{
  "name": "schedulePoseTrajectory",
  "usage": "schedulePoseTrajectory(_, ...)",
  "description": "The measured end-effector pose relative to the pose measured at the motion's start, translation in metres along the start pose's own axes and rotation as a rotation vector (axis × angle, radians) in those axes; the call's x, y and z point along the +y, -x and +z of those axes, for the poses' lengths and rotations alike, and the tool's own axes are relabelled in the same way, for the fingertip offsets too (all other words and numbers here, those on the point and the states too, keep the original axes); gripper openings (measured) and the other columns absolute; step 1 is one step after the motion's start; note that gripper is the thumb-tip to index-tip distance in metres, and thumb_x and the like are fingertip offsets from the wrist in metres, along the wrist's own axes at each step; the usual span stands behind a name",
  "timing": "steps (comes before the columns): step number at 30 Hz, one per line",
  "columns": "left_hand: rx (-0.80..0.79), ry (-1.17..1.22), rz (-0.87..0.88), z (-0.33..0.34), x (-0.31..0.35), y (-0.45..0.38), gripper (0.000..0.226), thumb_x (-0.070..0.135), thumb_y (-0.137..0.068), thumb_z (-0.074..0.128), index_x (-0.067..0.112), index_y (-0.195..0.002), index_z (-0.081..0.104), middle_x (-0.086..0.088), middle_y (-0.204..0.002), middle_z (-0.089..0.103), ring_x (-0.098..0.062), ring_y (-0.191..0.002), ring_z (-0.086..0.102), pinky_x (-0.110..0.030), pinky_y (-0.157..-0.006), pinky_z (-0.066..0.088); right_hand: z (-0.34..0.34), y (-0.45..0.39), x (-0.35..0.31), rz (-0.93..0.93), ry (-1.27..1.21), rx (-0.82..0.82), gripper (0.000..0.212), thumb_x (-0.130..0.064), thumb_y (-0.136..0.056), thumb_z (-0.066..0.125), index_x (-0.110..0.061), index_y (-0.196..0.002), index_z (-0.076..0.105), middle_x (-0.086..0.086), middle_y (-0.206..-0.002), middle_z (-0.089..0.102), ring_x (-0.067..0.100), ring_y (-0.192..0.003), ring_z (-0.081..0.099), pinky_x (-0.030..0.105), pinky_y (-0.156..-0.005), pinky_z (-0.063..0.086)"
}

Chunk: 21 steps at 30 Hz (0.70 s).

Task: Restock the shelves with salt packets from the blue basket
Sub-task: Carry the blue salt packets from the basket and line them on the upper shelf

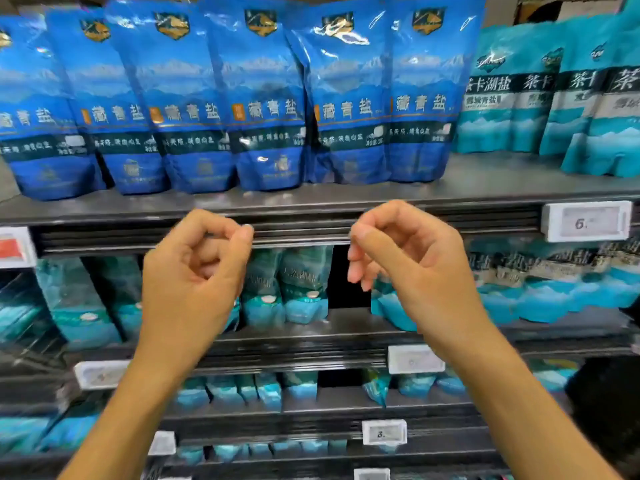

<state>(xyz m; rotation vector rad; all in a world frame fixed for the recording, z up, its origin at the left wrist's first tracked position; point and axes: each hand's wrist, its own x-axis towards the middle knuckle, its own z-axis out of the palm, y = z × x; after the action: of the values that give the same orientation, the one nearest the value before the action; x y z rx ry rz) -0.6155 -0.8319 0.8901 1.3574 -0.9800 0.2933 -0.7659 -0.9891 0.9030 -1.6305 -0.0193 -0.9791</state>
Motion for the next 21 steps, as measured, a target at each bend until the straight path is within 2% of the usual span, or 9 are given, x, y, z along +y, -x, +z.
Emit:
schedulePoseTrajectory(2, 0.002, 0.049, -0.105, -0.013, -0.011, 0.036, 0.024, 0.025, -0.096, 0.063, 0.009, -0.08, 0.055, -0.014, -0.048, 0.037, -0.007, -0.038, 0.035, -0.014, -0.039, 0.029, 0.021, 0.023, 0.024, 0.088, -0.06, -0.04, 0.01, -0.01, -0.093, 0.064, -0.002, -0.086, 0.063, 0.005, -0.069, 0.066, 0.017, -0.057, 0.064, 0.027, -0.051, 0.051)
schedulePoseTrajectory(4, 0.014, 0.039, -0.236, -0.029, -0.027, 0.072, 0.024, 0.014, -0.1, 0.06, 0.007, -0.079, 0.053, -0.019, -0.047, 0.036, -0.003, -0.036, 0.038, -0.012, -0.039, 0.031, 0.041, 0.047, 0.05, 0.194, -0.087, -0.073, 0.01, -0.014, -0.091, 0.063, -0.007, -0.085, 0.064, 0.004, -0.068, 0.066, 0.018, -0.058, 0.064, 0.028, -0.052, 0.051)
schedulePoseTrajectory(5, 0.034, 0.033, -0.319, -0.038, -0.037, 0.09, 0.023, 0.009, -0.101, 0.056, 0.009, -0.078, 0.054, -0.017, -0.046, 0.036, -0.002, -0.035, 0.039, -0.011, -0.038, 0.031, 0.05, 0.061, 0.064, 0.26, -0.096, -0.09, 0.009, -0.015, -0.091, 0.063, -0.009, -0.084, 0.064, 0.004, -0.069, 0.067, 0.019, -0.058, 0.065, 0.028, -0.052, 0.051)
schedulePoseTrajectory(7, 0.084, 0.013, -0.47, -0.056, -0.057, 0.131, 0.027, 0.004, -0.102, 0.053, 0.012, -0.077, 0.055, -0.002, -0.042, 0.041, -0.002, -0.034, 0.039, -0.011, -0.036, 0.03, 0.066, 0.092, 0.092, 0.394, -0.093, -0.149, 0.011, -0.013, -0.095, 0.064, -0.011, -0.084, 0.065, 0.005, -0.071, 0.068, 0.021, -0.06, 0.067, 0.029, -0.054, 0.052)
schedulePoseTrajectory(9, 0.124, -0.014, -0.593, -0.077, -0.073, 0.174, 0.03, 0.005, -0.103, 0.053, 0.015, -0.075, 0.055, 0.005, -0.042, 0.045, -0.003, -0.035, 0.039, -0.013, -0.037, 0.031, 0.08, 0.125, 0.116, 0.51, -0.075, -0.208, 0.012, -0.009, -0.096, 0.065, -0.011, -0.085, 0.065, 0.004, -0.071, 0.069, 0.022, -0.061, 0.067, 0.031, -0.054, 0.052)
schedulePoseTrajectory(12, 0.144, -0.057, -0.771, -0.104, -0.088, 0.243, 0.031, 0.012, -0.103, 0.054, 0.019, -0.072, 0.057, 0.002, -0.046, 0.048, -0.011, -0.039, 0.039, -0.017, -0.038, 0.032, 0.093, 0.177, 0.142, 0.672, -0.068, -0.234, 0.012, -0.005, -0.095, 0.066, -0.01, -0.084, 0.066, 0.006, -0.069, 0.069, 0.021, -0.057, 0.065, 0.031, -0.053, 0.05)
schedulePoseTrajectory(14, 0.213, -0.077, -0.88, -0.118, -0.091, 0.286, 0.034, 0.011, -0.102, 0.052, 0.024, -0.072, 0.06, 0.003, -0.047, 0.049, -0.011, -0.039, 0.041, -0.017, -0.037, 0.032, 0.097, 0.211, 0.154, 0.764, -0.097, -0.231, 0.012, 0.0, -0.097, 0.061, -0.003, -0.086, 0.065, 0.008, -0.065, 0.066, 0.018, -0.052, 0.06, 0.027, -0.05, 0.051)
schedulePoseTrajectory(17, 0.31, -0.109, -1.045, -0.129, -0.086, 0.346, 0.039, 0.008, -0.102, 0.049, 0.027, -0.073, 0.066, 0.002, -0.048, 0.051, -0.009, -0.039, 0.043, -0.017, -0.036, 0.031, 0.1, 0.26, 0.165, 0.891, -0.042, -0.288, 0.013, 0.004, -0.099, 0.056, 0.001, -0.087, 0.063, 0.013, -0.063, 0.063, 0.017, -0.05, 0.057, 0.023, -0.05, 0.049)
schedulePoseTrajectory(21, 0.425, -0.071, -1.196, -0.14, -0.062, 0.406, 0.035, 0.015, -0.107, 0.047, 0.025, -0.08, 0.069, -0.006, -0.055, 0.056, -0.019, -0.041, 0.046, -0.022, -0.04, 0.032, 0.101, 0.31, 0.177, 0.977, 0.009, -0.441, 0.016, 0.002, -0.099, 0.055, 0.002, -0.084, 0.062, 0.013, -0.064, 0.059, 0.016, -0.055, 0.053, 0.024, -0.055, 0.044)
